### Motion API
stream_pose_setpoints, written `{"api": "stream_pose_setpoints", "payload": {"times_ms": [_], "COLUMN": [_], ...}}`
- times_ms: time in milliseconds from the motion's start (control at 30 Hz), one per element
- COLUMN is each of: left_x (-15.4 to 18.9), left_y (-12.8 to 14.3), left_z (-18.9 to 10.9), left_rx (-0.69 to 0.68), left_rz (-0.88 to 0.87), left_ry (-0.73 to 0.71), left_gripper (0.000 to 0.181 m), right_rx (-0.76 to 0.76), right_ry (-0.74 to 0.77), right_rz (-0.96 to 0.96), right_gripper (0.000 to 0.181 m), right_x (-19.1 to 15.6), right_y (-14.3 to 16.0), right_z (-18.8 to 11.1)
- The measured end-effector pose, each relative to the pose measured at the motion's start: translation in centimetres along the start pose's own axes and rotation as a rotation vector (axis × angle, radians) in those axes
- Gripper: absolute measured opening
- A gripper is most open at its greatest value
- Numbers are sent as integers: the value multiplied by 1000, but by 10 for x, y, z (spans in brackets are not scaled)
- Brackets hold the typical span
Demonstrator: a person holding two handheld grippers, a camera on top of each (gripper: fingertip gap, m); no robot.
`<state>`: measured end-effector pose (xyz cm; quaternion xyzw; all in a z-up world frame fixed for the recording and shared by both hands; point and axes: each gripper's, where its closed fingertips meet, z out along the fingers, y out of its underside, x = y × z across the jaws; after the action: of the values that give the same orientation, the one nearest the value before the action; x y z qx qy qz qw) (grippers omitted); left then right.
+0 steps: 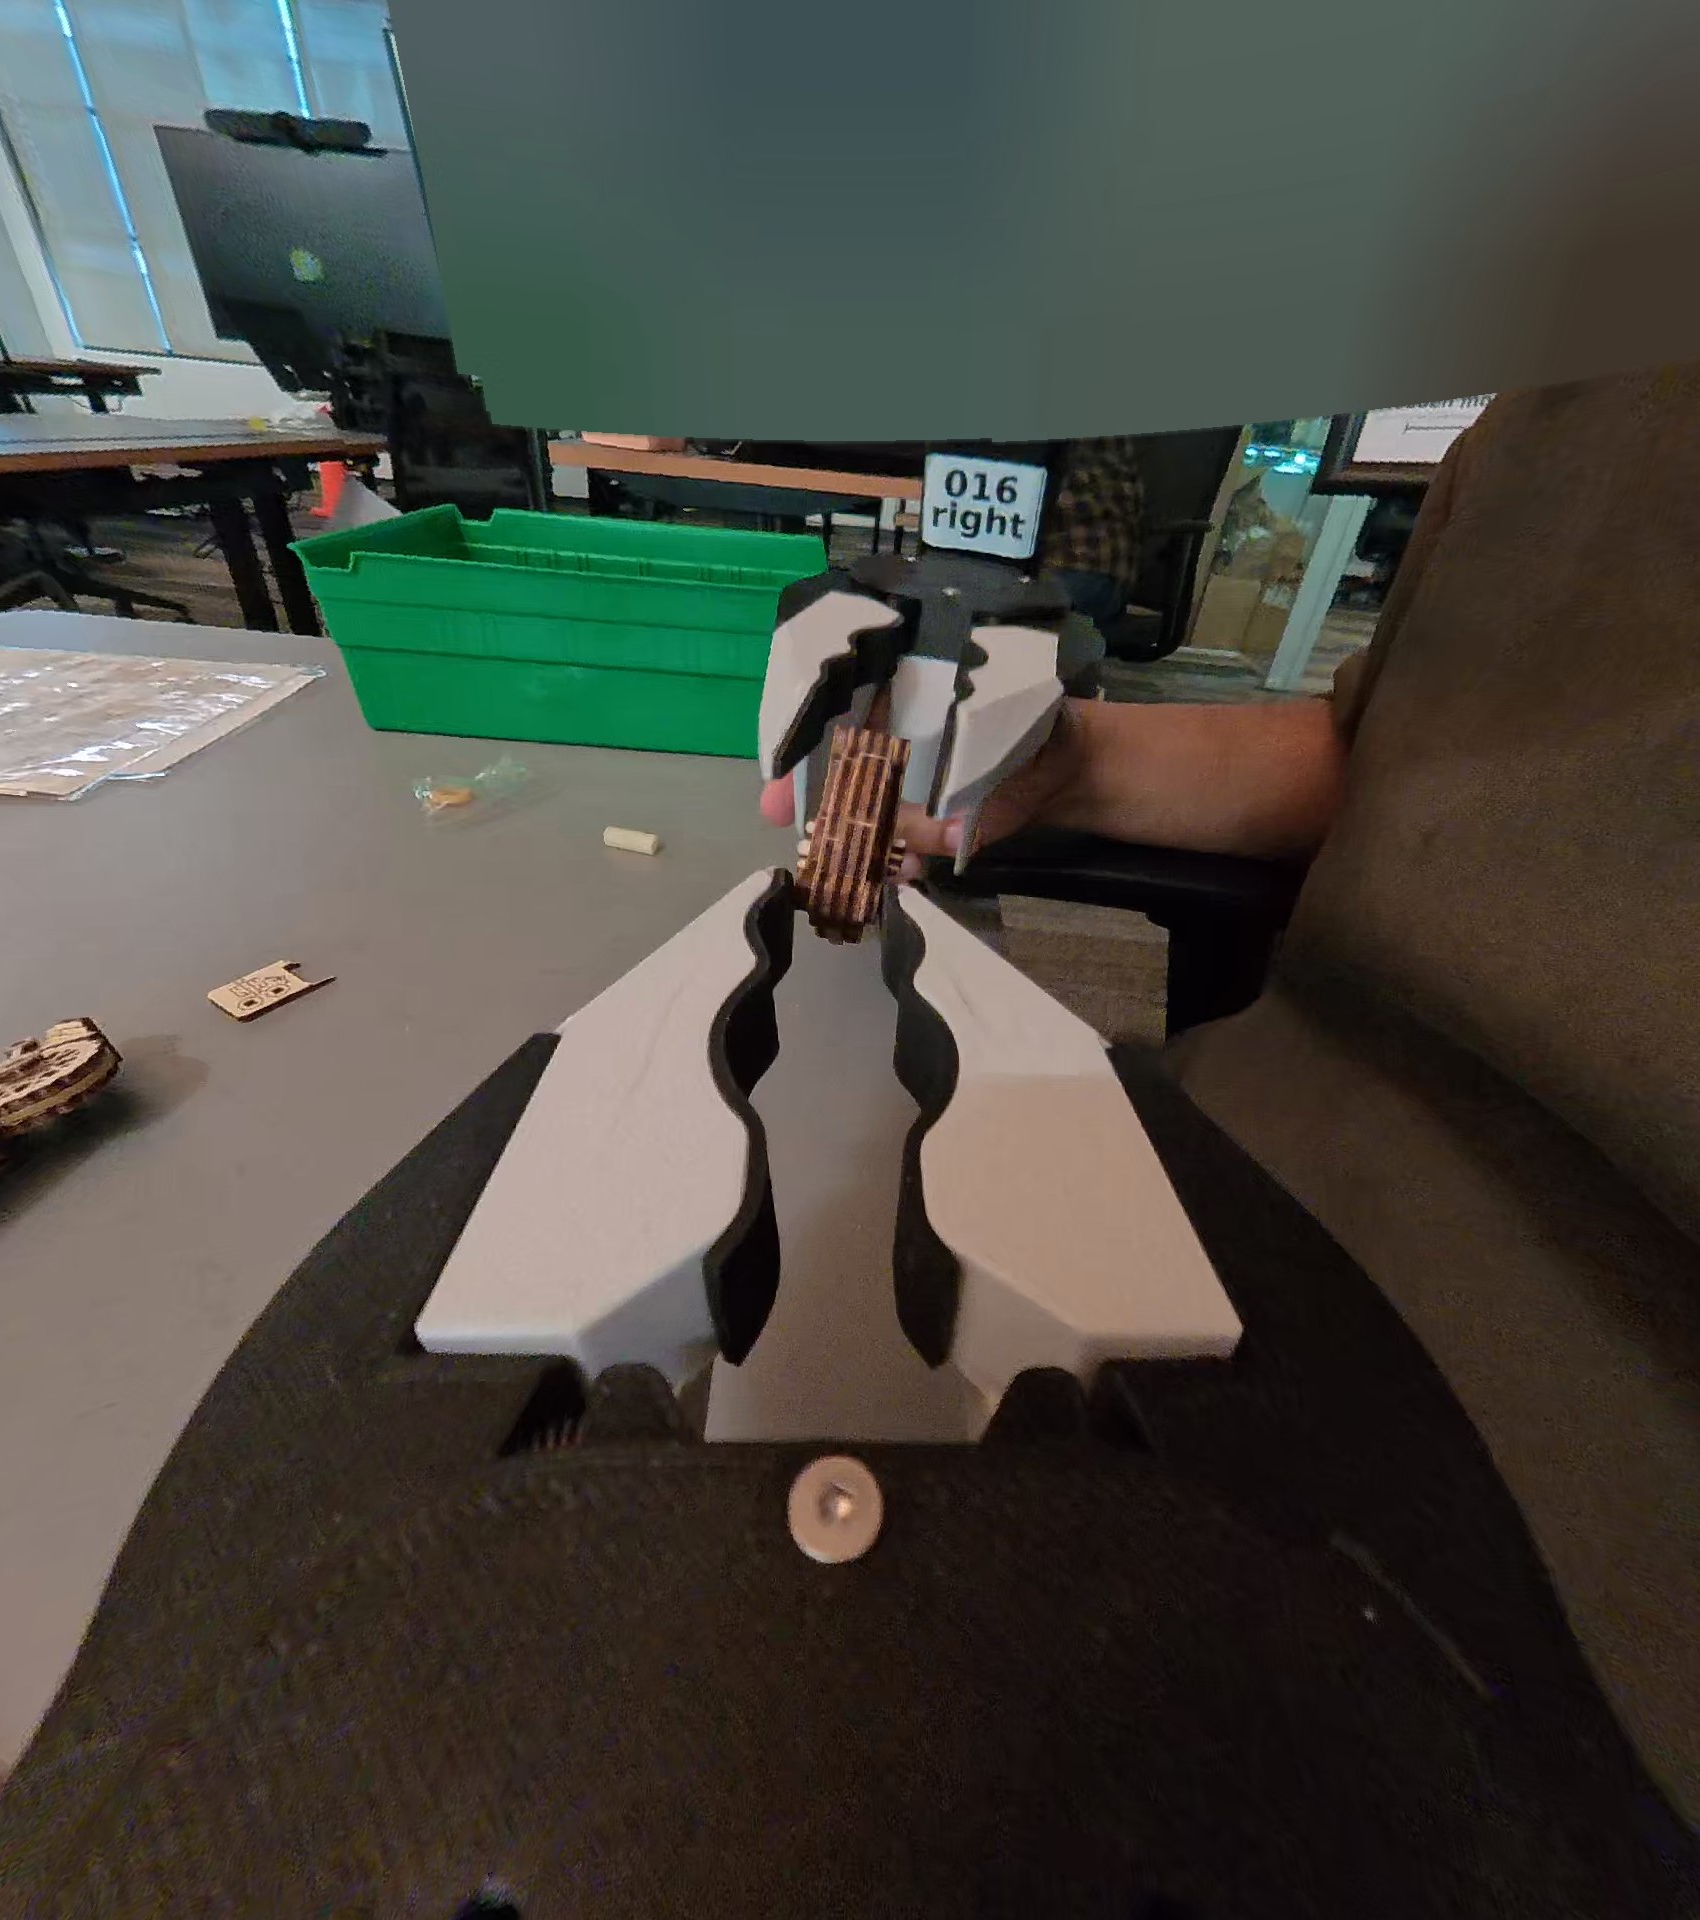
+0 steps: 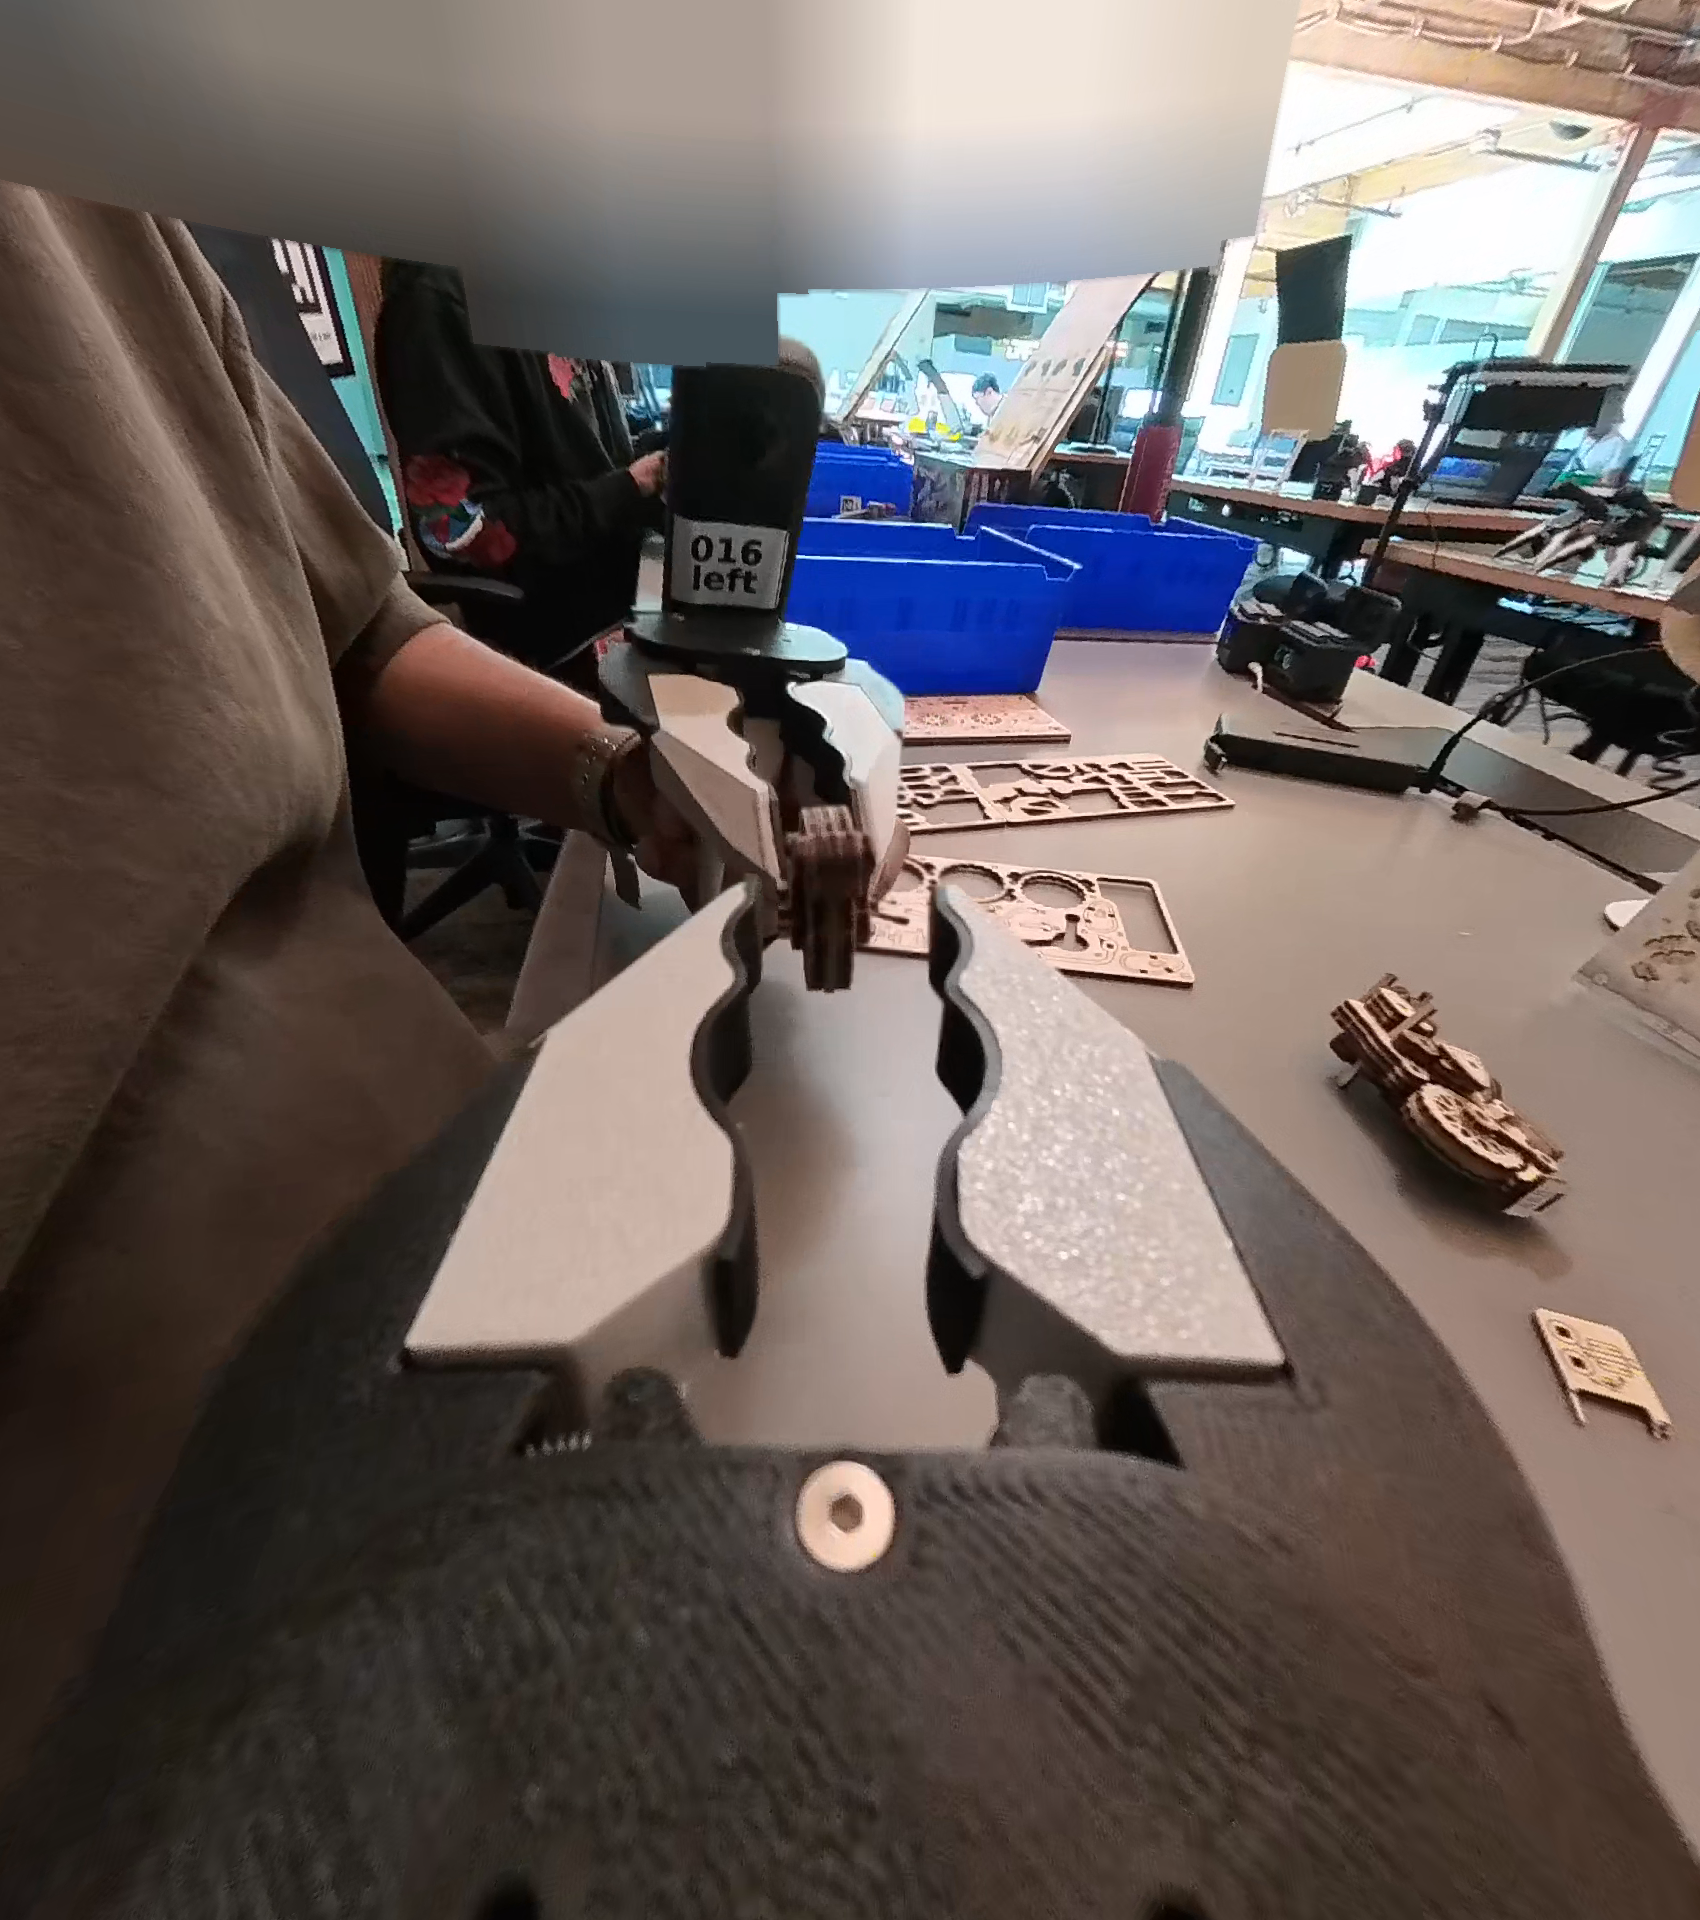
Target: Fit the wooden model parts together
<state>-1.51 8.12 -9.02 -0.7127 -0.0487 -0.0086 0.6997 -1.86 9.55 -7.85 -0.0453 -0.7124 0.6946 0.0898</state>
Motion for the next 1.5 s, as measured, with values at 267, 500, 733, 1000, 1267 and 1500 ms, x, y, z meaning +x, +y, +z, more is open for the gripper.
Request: {"api": "stream_pose_setpoints", "payload": {"times_ms": [267, 500, 733, 1000, 1267, 1500], "left_x": [3, 4, 7, 7, 8, 8], "left_y": [9, 11, 11, 9, 7, 5], "left_z": [4, 5, 5, 4, 4, 3], "left_rx": [-47, -63, -62, -47, -40, -27], "left_rz": [38, 46, 42, 39, 37, 36], "left_ry": [3, 6, 20, 21, 23, 25], "left_gripper": [14, 14, 14, 14, 13, 13], "right_rx": [-12, -27, -27, -34, -40, -87], "right_ry": [-33, -40, -51, -54, -60, -64], "right_rz": [-9, -21, -27, -18, 1, -2], "right_gripper": [18, 15, 14, 14, 14, 15], "right_x": [-6, -8, -10, -10, -10, -10], "right_y": [2, 5, 5, 6, 8, 17], "right_z": [1, 2, 2, 2, 2, 4]}}
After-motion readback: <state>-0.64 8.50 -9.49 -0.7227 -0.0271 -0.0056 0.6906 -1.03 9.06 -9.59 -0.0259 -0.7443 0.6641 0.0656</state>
